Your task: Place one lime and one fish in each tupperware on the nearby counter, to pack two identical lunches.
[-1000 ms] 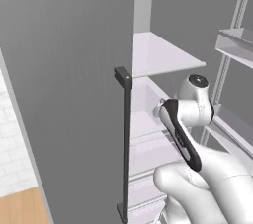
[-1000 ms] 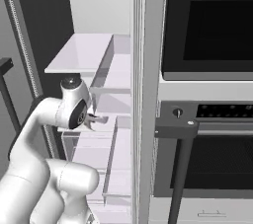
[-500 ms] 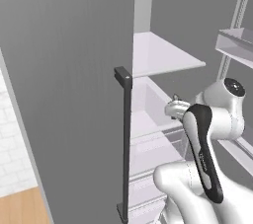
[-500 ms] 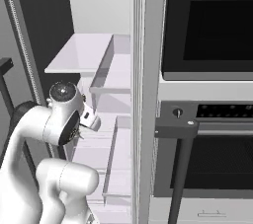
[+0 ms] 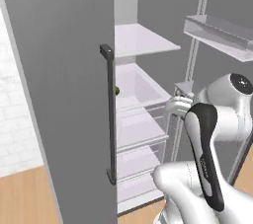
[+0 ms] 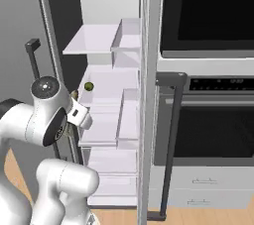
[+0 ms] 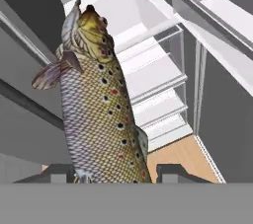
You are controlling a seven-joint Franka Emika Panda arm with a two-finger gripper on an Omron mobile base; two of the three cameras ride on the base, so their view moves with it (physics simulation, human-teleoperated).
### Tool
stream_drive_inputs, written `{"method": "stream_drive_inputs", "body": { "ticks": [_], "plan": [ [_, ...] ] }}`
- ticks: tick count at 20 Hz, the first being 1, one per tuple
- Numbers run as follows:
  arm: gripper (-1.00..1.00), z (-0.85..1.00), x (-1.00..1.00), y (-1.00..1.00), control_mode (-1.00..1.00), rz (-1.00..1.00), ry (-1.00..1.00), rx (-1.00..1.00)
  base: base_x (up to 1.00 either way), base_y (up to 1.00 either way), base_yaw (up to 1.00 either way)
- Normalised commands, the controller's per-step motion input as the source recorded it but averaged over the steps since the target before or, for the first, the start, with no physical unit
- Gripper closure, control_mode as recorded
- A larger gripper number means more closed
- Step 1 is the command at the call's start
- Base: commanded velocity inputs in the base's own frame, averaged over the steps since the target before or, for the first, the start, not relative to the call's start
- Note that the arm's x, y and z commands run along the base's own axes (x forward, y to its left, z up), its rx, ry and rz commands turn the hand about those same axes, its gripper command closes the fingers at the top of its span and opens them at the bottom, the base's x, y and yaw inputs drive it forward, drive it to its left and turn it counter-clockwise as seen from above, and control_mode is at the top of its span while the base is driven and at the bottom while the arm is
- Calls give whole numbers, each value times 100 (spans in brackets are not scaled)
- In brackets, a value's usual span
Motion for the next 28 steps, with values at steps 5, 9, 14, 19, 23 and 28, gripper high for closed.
{"method": "stream_drive_inputs", "body": {
  "ticks": [5, 9, 14, 19, 23, 28],
  "plan": [
    [100, 0, 0, 0, 100, 0, 0, 0, -100, -75, -9],
    [100, 0, 0, 0, 100, 0, 0, 0, -92, -100, -15],
    [100, 0, 0, 0, 100, 0, 0, 0, -4, -100, -31],
    [100, 0, 0, 0, 100, 0, 0, 0, 91, -98, -32],
    [100, 0, 0, 0, 100, 0, 0, 0, 100, -61, -15],
    [100, 0, 0, 0, 100, 0, 0, 0, 100, -63, 0]
  ]
}}
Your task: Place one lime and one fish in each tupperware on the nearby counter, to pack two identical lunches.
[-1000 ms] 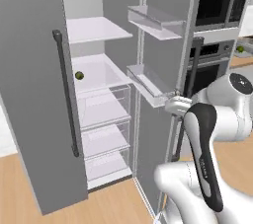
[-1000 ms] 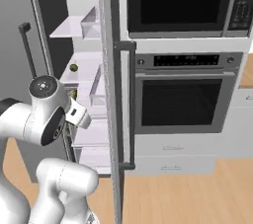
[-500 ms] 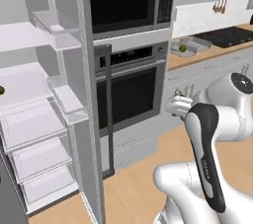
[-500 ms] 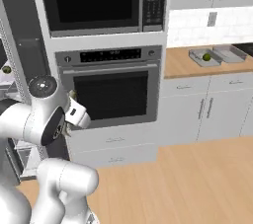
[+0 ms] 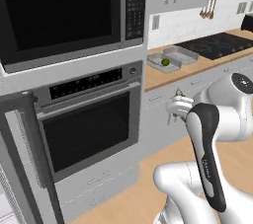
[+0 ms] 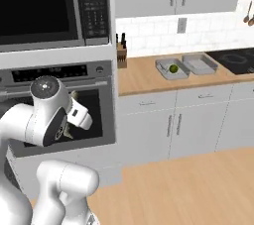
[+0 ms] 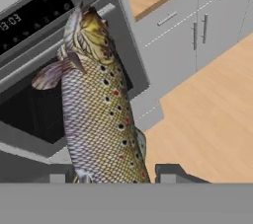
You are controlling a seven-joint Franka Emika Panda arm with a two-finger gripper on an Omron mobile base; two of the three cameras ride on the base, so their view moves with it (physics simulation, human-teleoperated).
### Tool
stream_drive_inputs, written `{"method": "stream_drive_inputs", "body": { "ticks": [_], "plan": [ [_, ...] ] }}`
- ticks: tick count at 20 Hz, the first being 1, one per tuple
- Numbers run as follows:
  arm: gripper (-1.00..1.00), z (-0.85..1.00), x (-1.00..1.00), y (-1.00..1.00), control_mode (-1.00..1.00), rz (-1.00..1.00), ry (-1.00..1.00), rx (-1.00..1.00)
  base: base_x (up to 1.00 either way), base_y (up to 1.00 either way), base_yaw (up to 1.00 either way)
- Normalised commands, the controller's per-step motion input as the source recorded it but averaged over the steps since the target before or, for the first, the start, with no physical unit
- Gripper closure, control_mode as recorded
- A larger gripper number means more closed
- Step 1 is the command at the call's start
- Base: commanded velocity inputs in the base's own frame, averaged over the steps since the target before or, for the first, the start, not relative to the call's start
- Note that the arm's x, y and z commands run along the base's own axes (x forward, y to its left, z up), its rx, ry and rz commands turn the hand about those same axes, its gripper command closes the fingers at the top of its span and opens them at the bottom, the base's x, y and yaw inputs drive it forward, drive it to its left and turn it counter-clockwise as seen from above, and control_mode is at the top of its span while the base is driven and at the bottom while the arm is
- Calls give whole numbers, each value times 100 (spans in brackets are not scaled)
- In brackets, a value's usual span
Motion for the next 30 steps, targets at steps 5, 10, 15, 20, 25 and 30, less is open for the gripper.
{"method": "stream_drive_inputs", "body": {
  "ticks": [5, 10, 15, 20, 25, 30],
  "plan": [
    [100, 0, 0, 0, 100, 0, 0, 0, 100, -100, 14],
    [100, 0, 0, 0, 100, 0, 0, 0, 100, -100, 33],
    [100, 0, 0, 0, 100, 0, 0, 0, 100, -100, 31],
    [100, 0, 0, 0, 100, 0, 0, 0, 100, -100, 34],
    [100, 0, 0, 0, 100, 0, 0, 0, 79, -100, 41],
    [100, 0, 0, 0, 100, 0, 0, 0, 39, -90, 35]
  ]
}}
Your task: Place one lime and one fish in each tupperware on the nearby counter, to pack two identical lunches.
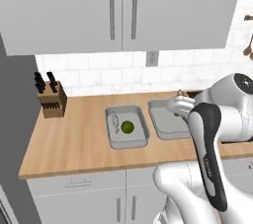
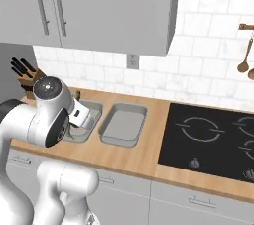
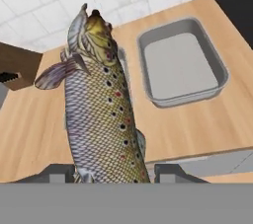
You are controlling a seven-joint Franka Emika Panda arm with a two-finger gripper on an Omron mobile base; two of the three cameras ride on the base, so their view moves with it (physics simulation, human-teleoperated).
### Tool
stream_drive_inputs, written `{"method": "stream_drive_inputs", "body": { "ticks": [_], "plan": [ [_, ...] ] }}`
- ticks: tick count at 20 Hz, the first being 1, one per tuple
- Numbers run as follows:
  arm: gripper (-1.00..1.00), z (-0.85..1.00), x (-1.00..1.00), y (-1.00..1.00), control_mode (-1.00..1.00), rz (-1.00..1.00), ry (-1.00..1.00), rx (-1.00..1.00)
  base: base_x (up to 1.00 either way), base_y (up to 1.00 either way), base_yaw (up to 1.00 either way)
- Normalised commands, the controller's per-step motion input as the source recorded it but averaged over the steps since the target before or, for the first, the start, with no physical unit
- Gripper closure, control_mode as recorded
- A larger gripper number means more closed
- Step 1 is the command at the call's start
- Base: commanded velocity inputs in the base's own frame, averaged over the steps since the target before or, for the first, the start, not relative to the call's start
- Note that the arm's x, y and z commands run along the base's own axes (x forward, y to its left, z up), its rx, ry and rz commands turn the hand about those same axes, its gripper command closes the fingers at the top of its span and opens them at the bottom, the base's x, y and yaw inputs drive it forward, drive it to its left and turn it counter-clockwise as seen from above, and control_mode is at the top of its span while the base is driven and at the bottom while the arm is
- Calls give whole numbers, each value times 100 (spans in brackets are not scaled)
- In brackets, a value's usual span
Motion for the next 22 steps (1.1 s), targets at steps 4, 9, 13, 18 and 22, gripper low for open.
{"method": "stream_drive_inputs", "body": {
  "ticks": [4, 9, 13, 18, 22],
  "plan": [
    [100, 0, 0, 0, 100, 0, 0, 0, 82, -35, 20],
    [100, -10, -5, -14, -100, 2, 0, 0, 28, -25, 10],
    [100, -56, 42, -39, -100, 0, 1, 0, 0, 0, 0],
    [100, -78, 98, -25, -100, -1, 7, -3, 0, 0, 0],
    [100, -65, 74, -4, -100, -11, 19, -7, 0, 0, 0]
  ]
}}
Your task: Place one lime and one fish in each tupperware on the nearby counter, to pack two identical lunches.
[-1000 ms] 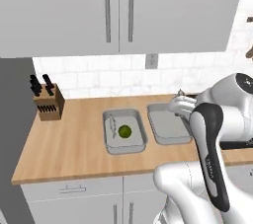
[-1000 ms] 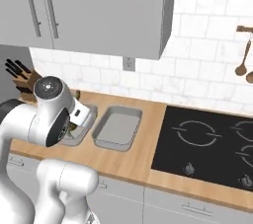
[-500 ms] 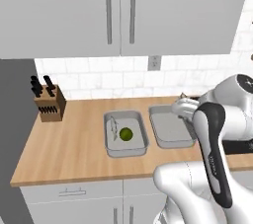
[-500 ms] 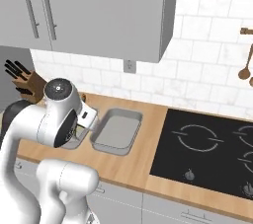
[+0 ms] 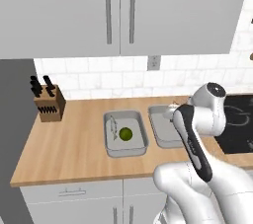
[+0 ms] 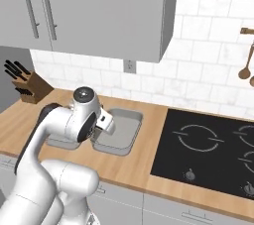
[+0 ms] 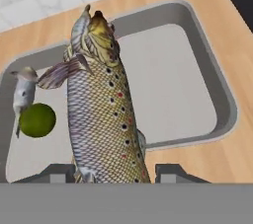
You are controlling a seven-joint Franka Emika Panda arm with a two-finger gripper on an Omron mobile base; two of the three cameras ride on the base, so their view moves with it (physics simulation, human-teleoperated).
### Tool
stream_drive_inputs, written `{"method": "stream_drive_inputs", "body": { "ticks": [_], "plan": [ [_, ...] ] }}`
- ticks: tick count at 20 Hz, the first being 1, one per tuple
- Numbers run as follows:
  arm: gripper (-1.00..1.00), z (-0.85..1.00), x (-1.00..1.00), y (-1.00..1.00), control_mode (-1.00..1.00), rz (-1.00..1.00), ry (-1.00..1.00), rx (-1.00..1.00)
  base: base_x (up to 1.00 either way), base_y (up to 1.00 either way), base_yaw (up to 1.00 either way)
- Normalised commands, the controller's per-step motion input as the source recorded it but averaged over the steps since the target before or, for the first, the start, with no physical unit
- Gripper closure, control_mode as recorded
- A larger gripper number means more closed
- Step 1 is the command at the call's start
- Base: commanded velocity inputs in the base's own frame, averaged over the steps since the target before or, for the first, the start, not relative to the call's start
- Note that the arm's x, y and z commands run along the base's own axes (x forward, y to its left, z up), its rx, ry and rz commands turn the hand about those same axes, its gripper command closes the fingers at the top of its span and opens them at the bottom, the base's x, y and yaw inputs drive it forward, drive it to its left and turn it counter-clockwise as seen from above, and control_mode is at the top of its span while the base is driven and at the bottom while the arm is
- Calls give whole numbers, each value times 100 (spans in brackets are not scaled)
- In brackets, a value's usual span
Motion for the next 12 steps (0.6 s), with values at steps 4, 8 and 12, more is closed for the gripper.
{"method": "stream_drive_inputs", "body": {
  "ticks": [4, 8, 12],
  "plan": [
    [100, -53, 96, -1, -100, -10, 17, -7, 0, 0, 0],
    [100, -33, 82, -16, -100, 0, 10, 0, 0, 0, 0],
    [100, -40, 78, -14, -100, 0, 6, 0, 0, 0, 0]
  ]
}}
